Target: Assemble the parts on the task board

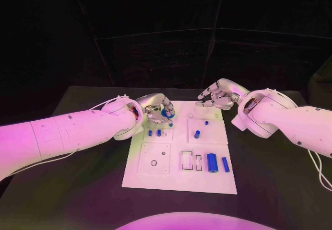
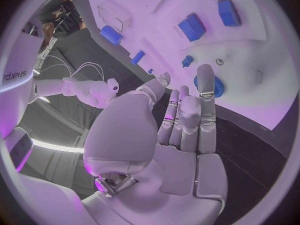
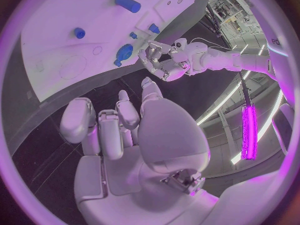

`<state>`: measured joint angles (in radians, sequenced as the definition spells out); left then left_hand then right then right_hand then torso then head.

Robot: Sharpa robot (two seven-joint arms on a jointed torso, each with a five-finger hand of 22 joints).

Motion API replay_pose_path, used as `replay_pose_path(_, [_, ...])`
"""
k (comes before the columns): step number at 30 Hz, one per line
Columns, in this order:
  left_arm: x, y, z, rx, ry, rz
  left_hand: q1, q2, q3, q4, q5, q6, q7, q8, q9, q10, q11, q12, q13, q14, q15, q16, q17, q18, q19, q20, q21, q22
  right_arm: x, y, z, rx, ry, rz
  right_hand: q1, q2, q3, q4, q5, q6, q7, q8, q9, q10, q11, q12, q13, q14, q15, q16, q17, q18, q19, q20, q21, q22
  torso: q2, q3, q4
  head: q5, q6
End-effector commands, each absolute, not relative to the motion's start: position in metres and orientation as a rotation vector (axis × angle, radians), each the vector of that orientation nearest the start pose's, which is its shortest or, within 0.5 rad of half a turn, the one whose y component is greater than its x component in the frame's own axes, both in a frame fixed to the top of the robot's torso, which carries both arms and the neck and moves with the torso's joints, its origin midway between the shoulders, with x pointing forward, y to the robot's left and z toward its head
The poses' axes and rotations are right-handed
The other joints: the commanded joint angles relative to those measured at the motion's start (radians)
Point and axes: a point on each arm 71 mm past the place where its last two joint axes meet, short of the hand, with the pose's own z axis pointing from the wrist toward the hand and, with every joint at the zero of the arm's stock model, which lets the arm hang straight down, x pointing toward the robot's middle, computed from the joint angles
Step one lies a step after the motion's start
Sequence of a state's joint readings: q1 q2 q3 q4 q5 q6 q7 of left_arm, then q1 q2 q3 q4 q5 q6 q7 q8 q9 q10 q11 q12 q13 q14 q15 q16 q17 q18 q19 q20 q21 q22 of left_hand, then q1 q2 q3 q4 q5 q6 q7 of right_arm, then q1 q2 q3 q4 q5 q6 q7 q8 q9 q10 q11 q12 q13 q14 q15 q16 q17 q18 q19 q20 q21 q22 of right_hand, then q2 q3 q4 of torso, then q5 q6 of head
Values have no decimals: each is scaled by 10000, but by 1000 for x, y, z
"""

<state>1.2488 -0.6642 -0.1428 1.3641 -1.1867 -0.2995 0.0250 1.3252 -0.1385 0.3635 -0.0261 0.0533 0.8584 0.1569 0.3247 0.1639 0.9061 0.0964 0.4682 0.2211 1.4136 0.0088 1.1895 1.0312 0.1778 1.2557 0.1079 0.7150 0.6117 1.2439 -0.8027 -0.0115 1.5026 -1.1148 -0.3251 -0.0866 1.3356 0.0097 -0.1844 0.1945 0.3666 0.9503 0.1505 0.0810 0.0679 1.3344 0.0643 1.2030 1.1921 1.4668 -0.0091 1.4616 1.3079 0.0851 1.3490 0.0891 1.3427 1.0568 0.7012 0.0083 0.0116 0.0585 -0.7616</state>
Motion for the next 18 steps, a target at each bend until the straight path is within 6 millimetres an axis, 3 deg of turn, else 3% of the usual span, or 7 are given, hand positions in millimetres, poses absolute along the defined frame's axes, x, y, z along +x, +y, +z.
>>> replay_pose_path(1, [506, 144, -207, 2060, 17233, -8078, -35, -76, -19, -67, -28, 148, -4, -185, -148, 68, -20, -162, -233, 388, -20, 733, 767, -131, 520, -25, 898, 905, 502, -187, -155, 1481, 16781, 8513, 39, 68, -45, -3, -2, 15, -3, 52, 10, -75, -21, -56, -2, 609, -58, -59, 721, 121, -58, 19, -65, -5, -1, 0, 21, -15, 2])
replay_pose_path(5, [508, 139, -211, 2376, 17500, -7730, -40, -57, -28, -98, -25, 346, -25, -306, -263, 119, -26, -288, -447, 578, -26, 1179, 1225, -262, 847, -40, 1639, 1686, 502, -186, -155, 1467, 16787, 8532, 39, 68, -45, -3, -2, 15, -3, 52, 10, -75, -21, -56, -2, 609, -58, -59, 721, 121, -58, 19, -65, -5, -2, 0, 9, -17, -6])
replay_pose_path(18, [512, 131, -221, 2876, 18464, -7001, 10, 80, 42, -152, -25, 722, -79, -428, -402, 267, -55, -450, -746, 683, -51, 1436, 1372, -395, 1128, -58, 2430, 2535, 502, -184, -155, 1433, 16795, 8574, 52, 79, -44, -3, 12, 14, -3, 52, 9, -76, -21, -57, -3, 608, -58, -62, 717, 121, -56, 19, -66, -4, -8, -4, 26, -35, -46])
